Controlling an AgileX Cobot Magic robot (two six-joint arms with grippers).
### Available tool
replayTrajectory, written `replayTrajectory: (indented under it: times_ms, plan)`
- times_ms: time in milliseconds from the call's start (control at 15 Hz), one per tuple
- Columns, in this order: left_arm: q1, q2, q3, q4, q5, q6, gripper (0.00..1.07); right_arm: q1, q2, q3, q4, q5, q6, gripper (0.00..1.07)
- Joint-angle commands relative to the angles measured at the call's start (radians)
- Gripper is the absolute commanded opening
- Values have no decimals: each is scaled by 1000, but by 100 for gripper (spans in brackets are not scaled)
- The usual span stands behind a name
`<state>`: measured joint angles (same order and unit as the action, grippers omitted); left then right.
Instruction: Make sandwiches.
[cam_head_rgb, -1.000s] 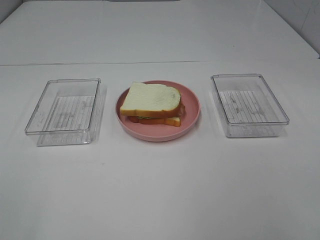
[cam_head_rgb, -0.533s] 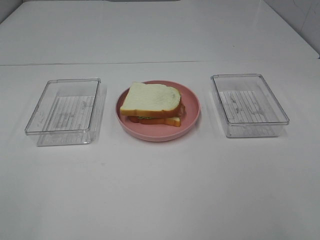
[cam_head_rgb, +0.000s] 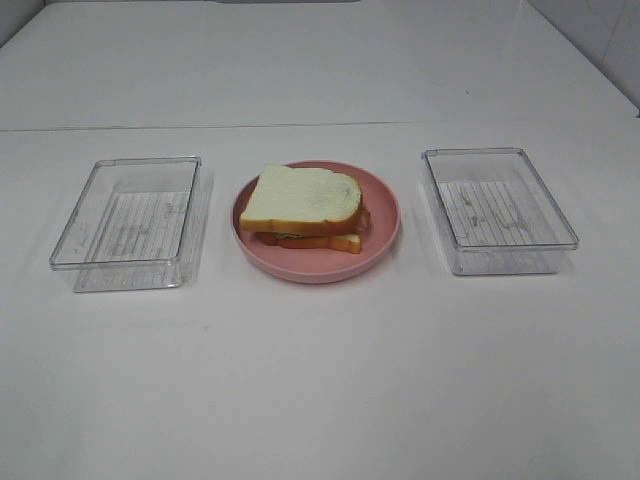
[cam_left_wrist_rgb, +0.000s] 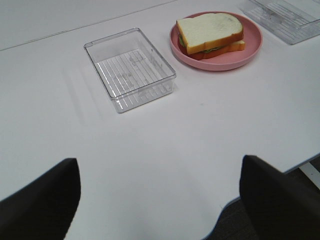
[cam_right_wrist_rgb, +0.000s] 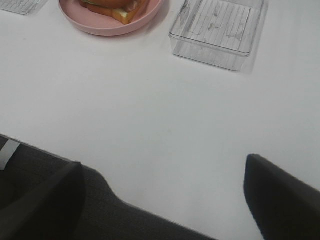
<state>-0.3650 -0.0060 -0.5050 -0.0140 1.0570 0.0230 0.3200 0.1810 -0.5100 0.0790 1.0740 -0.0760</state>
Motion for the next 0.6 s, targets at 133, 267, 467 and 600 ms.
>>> replayTrajectory:
  times_ms: [133, 267, 467, 600]
  plan:
    - [107, -23, 6, -5, -12, 1, 82, -118, -14, 4, 4, -12, -10, 81]
    - [229, -23, 6, -5, -12, 1, 82, -235, -58, 4, 4, -12, -10, 81]
    - [344, -23, 6, -5, -12, 1, 82, -323, -130, 4, 4, -12, -10, 81]
    - [369, -24, 6, -5, -12, 1, 82, -320, -195, 4, 6, -13, -10, 81]
